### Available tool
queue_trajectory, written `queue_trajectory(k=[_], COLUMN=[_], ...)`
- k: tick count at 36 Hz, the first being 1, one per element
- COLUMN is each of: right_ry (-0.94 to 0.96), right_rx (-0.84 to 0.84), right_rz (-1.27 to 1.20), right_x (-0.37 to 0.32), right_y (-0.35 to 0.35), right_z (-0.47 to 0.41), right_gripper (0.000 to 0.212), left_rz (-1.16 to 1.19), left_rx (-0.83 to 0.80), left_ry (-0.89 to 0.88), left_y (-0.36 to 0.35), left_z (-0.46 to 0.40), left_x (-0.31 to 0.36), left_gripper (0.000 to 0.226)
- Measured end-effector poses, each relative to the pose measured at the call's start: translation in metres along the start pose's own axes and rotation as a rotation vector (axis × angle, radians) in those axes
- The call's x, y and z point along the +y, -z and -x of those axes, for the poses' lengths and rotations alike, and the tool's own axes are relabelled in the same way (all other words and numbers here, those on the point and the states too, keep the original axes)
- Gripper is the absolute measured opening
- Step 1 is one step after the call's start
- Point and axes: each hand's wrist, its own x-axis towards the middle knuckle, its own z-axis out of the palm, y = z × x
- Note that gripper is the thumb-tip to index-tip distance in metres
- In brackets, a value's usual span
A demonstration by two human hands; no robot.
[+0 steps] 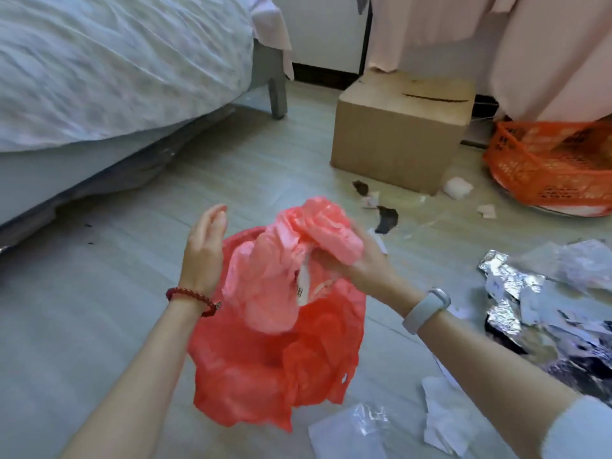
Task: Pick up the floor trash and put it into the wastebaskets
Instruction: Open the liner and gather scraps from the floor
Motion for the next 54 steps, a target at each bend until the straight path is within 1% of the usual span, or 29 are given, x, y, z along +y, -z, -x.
queue_trajectory(k=[1,3,4,5,7,9,10,12,14,17,20,22,24,26,27,28,30,33,35,36,37,39,40,42,44,47,49,51,54], right_ry=[0.025,0.097,0.108,0.103,0.020,-0.070,-0.110,-0.170,-0.207,-0.225,-0.200,-0.103,0.007,0.042,0.030,0.001,-0.106,-0.325,-0.483,-0.552,-0.597,-0.633,-0.629,-0.608,-0.598,-0.620,-0.623,-0.589,-0.531], right_rx=[-0.118,-0.380,-0.492,-0.584,-0.738,-0.867,-0.916,-0.995,-1.043,-1.012,-0.898,-0.705,-0.398,-0.065,0.075,0.173,0.250,0.231,0.124,0.044,-0.033,-0.157,-0.212,-0.326,-0.413,-0.511,-0.528,-0.477,-0.361], right_rz=[0.226,0.703,0.895,1.032,1.188,1.279,1.310,1.354,1.375,1.269,1.117,0.915,0.640,0.433,0.393,0.382,0.407,0.502,0.606,0.666,0.726,0.859,0.946,1.107,1.185,1.211,1.220,1.223,1.147], right_x=[0.011,0.033,0.043,0.049,0.062,0.074,0.079,0.089,0.094,0.082,0.049,0.027,0.012,0.009,0.014,0.023,0.049,0.105,0.141,0.157,0.170,0.190,0.197,0.208,0.220,0.236,0.241,0.241,0.241], right_y=[-0.014,-0.041,-0.052,-0.063,-0.079,-0.088,-0.091,-0.093,-0.092,-0.083,-0.057,-0.029,0.002,0.032,0.046,0.059,0.082,0.109,0.118,0.120,0.120,0.116,0.112,0.106,0.102,0.097,0.094,0.091,0.087], right_z=[0.002,0.006,0.008,0.010,0.010,0.006,0.003,-0.002,-0.006,-0.010,-0.010,-0.007,0.001,0.016,0.024,0.034,0.056,0.104,0.145,0.165,0.183,0.213,0.223,0.236,0.243,0.252,0.254,0.253,0.248], right_gripper=[0.064,0.054,0.048,0.046,0.046,0.048,0.050,0.061,0.071,0.074,0.075,0.064,0.041,0.028,0.026,0.026,0.027,0.026,0.026,0.028,0.032,0.047,0.056,0.077,0.092,0.099,0.094,0.082,0.048], left_rz=[-0.057,-0.212,-0.308,-0.417,-0.674,-0.954,-1.048,-1.133,-1.155,-1.102,-0.928,-0.777,-0.627,-0.514,-0.475,-0.442,-0.390,-0.341,-0.393,-0.481,-0.613,-0.917,-1.032,-1.148,-1.182,-1.152,-1.108,-1.062,-0.974], left_rx=[-0.025,-0.090,-0.137,-0.199,-0.337,-0.434,-0.455,-0.494,-0.525,-0.541,-0.457,-0.335,-0.242,-0.215,-0.223,-0.240,-0.316,-0.535,-0.723,-0.836,-0.952,-1.177,-1.241,-1.272,-1.255,-1.240,-1.225,-1.190,-1.117], left_ry=[0.026,0.033,0.006,-0.026,-0.088,-0.136,-0.167,-0.189,-0.165,-0.131,-0.129,-0.193,-0.278,-0.373,-0.422,-0.478,-0.598,-0.727,-0.723,-0.660,-0.557,-0.362,-0.305,-0.220,-0.154,-0.137,-0.157,-0.185,-0.212], left_y=[0.006,0.013,0.013,0.013,0.011,0.007,0.006,0.004,0.003,0.003,0.000,-0.011,-0.029,-0.054,-0.069,-0.084,-0.117,-0.162,-0.186,-0.195,-0.201,-0.205,-0.203,-0.196,-0.188,-0.181,-0.179,-0.177,-0.174], left_z=[0.004,0.014,0.019,0.025,0.036,0.045,0.047,0.049,0.048,0.046,0.042,0.040,0.042,0.051,0.059,0.069,0.095,0.147,0.182,0.197,0.210,0.225,0.229,0.232,0.229,0.225,0.223,0.223,0.222], left_x=[-0.012,-0.033,-0.040,-0.048,-0.062,-0.072,-0.076,-0.077,-0.077,-0.073,-0.063,-0.049,-0.028,-0.004,0.007,0.016,0.024,0.012,-0.009,-0.023,-0.037,-0.069,-0.084,-0.111,-0.129,-0.139,-0.140,-0.141,-0.143], left_gripper=[0.032,0.037,0.043,0.051,0.063,0.056,0.053,0.051,0.049,0.044,0.039,0.032,0.032,0.038,0.038,0.035,0.029,0.027,0.033,0.038,0.042,0.052,0.059,0.069,0.074,0.070,0.064,0.058,0.052])
